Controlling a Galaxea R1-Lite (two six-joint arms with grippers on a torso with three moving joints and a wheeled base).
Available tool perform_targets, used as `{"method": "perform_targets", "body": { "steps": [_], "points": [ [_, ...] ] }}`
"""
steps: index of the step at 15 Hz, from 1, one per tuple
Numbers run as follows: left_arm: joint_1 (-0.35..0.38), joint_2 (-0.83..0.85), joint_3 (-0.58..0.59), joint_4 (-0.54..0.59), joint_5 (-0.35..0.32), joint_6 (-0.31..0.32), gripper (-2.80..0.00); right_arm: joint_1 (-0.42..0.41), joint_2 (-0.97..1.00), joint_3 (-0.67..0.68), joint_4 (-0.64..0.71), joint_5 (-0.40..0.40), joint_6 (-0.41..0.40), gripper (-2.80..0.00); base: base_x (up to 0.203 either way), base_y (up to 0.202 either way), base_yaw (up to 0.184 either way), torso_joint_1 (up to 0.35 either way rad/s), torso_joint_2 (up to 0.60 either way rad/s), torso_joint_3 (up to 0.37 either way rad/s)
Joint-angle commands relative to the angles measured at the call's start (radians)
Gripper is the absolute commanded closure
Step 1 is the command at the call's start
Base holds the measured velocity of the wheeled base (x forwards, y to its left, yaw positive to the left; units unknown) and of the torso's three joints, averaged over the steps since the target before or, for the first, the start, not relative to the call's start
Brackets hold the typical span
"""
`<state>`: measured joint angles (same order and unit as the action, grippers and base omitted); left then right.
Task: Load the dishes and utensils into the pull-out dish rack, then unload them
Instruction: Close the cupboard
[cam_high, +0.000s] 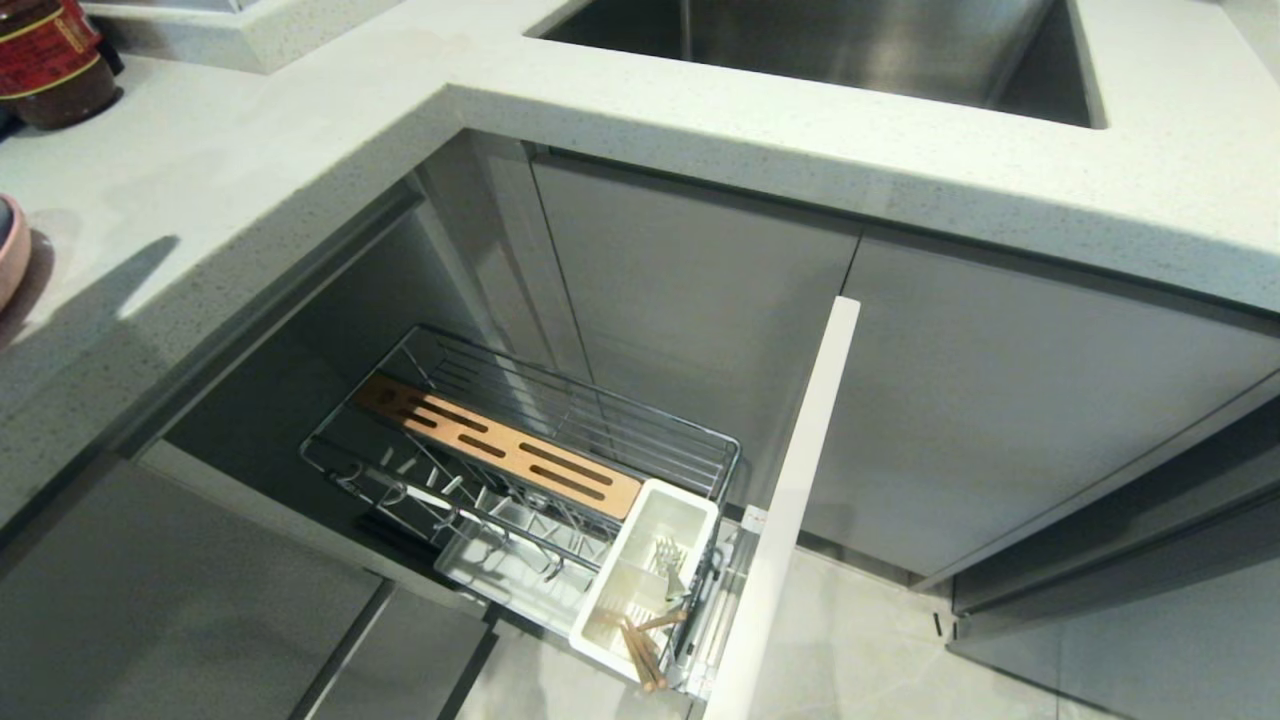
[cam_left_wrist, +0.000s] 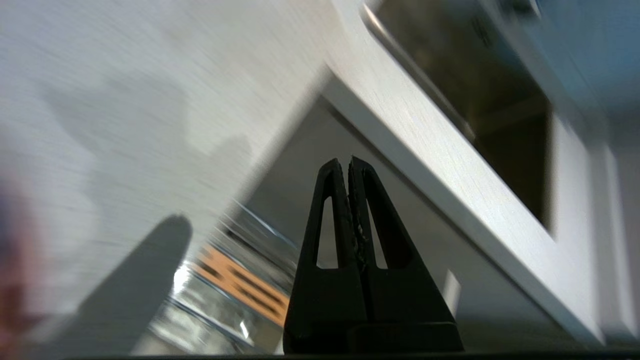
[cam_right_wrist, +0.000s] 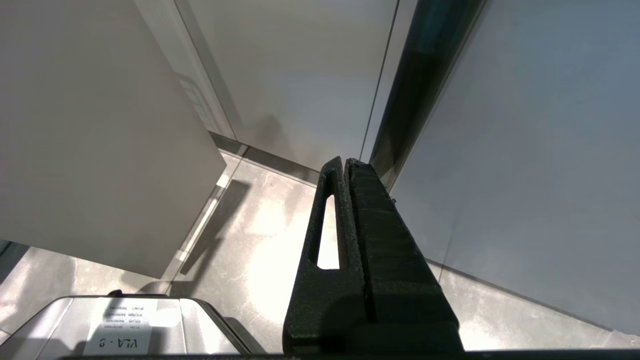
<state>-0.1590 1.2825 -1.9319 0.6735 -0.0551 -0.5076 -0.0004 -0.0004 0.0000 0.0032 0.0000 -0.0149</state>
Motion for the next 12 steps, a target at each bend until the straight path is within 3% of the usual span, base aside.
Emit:
{"method": "perform_targets", "body": {
  "steps": [1, 5, 7, 10, 12],
  "points": [
    [-0.179, 0.067, -0.001, 0.029, -0.001, -0.021, 0.00, 0.000, 0.000, 0.000, 0.000, 0.000, 0.000, 0.00, 0.000, 0.000, 0.000, 0.000, 0.00, 0.000],
    [-0.460, 0.125, 0.005, 0.124, -0.002, -0.091, 0.00, 0.000, 0.000, 0.000, 0.000, 0.000, 0.000, 0.00, 0.000, 0.000, 0.000, 0.000, 0.00, 0.000],
    [-0.510, 0.170, 0.004, 0.161, -0.003, -0.119, 0.00, 0.000, 0.000, 0.000, 0.000, -0.001, 0.000, 0.00, 0.000, 0.000, 0.000, 0.000, 0.00, 0.000],
    [-0.523, 0.225, 0.012, 0.166, -0.008, -0.124, 0.00, 0.000, 0.000, 0.000, 0.000, 0.000, -0.002, 0.00, 0.000, 0.000, 0.000, 0.000, 0.00, 0.000],
    [-0.585, 0.252, 0.028, 0.166, -0.030, -0.148, 0.00, 0.000, 0.000, 0.000, 0.000, -0.001, 0.000, 0.00, 0.000, 0.000, 0.000, 0.000, 0.00, 0.000]
  ]
}}
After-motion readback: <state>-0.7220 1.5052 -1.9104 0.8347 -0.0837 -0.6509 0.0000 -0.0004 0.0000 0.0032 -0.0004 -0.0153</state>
